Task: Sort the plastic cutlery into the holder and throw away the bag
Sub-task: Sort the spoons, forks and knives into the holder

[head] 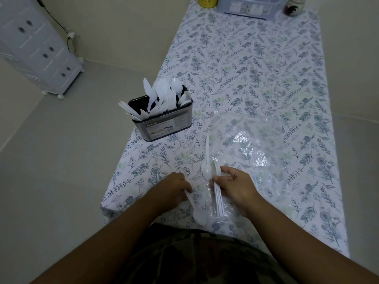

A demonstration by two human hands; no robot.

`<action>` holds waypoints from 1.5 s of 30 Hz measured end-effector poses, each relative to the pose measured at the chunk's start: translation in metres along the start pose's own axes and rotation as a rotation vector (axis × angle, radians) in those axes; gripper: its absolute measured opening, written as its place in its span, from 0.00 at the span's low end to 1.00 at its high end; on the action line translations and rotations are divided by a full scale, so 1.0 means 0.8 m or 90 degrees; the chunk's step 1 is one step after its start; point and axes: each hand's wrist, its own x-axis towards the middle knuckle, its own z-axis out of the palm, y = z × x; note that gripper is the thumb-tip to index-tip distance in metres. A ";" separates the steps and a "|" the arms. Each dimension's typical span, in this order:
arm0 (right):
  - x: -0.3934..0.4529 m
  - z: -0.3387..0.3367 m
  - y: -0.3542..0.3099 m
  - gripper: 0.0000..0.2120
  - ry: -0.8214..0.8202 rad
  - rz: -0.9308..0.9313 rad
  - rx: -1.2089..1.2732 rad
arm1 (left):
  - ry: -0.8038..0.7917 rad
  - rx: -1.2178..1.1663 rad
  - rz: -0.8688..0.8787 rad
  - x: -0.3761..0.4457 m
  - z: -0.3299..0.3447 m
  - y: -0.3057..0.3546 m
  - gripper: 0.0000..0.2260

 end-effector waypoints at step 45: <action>-0.009 -0.031 -0.028 0.16 0.051 -0.039 0.062 | 0.223 -0.161 -0.278 0.087 -0.023 0.067 0.10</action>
